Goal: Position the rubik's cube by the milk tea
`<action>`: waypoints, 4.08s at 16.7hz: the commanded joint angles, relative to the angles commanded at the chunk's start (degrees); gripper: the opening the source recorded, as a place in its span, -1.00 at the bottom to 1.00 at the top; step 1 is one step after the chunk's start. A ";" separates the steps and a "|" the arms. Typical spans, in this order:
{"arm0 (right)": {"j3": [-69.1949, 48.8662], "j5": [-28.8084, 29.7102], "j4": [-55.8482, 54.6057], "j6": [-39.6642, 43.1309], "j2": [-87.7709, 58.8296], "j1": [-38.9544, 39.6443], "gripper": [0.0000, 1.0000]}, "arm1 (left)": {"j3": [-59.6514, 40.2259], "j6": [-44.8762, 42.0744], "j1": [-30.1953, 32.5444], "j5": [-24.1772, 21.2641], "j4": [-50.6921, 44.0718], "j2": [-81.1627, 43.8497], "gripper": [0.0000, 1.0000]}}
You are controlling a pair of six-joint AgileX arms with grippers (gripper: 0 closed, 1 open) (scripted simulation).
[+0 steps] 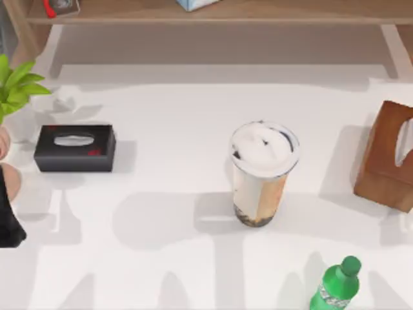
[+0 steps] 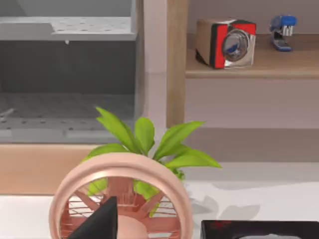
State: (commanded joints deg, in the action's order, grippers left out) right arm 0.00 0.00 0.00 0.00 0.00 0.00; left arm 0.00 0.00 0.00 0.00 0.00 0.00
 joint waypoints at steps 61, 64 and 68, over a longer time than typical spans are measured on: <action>0.00 0.00 0.00 0.00 0.00 0.00 1.00 | -113.28 -0.91 27.75 25.26 4.56 -117.44 0.10; 0.00 0.00 0.00 0.00 0.00 0.00 1.00 | -113.28 -0.91 27.75 25.26 4.56 -117.44 -0.36; 0.00 0.00 0.00 0.00 0.00 0.00 1.00 | -113.28 -0.91 27.75 25.26 4.56 -117.44 -0.96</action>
State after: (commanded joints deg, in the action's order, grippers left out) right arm 0.00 0.00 0.00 0.00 0.00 0.00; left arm -113.28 -0.91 27.75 25.26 4.56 -117.44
